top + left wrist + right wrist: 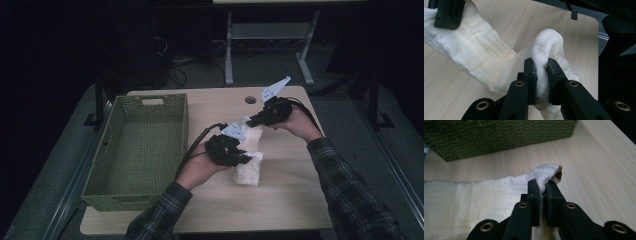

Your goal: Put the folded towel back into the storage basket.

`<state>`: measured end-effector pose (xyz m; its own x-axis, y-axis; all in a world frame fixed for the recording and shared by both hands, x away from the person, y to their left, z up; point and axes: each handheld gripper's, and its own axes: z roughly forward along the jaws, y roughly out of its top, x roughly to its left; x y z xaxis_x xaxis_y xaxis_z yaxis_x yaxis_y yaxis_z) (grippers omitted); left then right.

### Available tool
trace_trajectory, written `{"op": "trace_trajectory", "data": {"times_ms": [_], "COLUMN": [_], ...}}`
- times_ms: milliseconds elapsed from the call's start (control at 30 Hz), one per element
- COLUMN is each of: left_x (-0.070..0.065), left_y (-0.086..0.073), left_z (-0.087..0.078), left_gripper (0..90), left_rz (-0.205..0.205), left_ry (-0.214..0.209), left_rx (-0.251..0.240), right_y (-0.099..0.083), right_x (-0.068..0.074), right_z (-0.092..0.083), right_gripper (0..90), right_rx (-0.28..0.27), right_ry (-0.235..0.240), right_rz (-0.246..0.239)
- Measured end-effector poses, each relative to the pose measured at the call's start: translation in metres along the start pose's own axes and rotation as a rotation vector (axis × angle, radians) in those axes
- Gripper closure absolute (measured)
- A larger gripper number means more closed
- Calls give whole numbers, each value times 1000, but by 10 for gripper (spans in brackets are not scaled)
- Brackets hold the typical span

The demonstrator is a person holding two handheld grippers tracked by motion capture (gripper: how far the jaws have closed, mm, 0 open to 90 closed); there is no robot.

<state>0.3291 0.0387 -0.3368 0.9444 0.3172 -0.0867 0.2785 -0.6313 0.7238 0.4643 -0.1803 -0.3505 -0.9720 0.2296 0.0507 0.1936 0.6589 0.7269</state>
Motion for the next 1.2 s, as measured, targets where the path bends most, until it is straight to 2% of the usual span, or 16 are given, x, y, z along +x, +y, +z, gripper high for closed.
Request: {"op": "trace_trajectory", "data": {"times_ms": [133,233,333,533,700,900,1200], "left_x": [8,13,18,27,38,44,46], "left_y": [0,-3,-7,-21,-36,-53,-72], "left_z": [-21,-35,-50,-81,-103,-122,-138], "left_gripper": [795,795,795,796,796,796,796], "left_rz": [13,5,20,20,12,-5,-36], "left_ry": [20,27,31,47,69,92,124], "left_rx": [-1,-19,-17,-34,-35,-50,-56], "right_y": [18,33,49,82,103,125,154], "right_x": [-1,0,1,5,7,8,13], "right_z": [5,9,12,22,40,58,92], "right_gripper": [838,837,837,837,837,837,836], "right_rx": [-10,-5,-6,-22,-27,-35,-18], "right_ry": [4,9,2,-4,2,15,31], "right_rz": [-13,-26,-46,-74,-102,-118,-147]}}
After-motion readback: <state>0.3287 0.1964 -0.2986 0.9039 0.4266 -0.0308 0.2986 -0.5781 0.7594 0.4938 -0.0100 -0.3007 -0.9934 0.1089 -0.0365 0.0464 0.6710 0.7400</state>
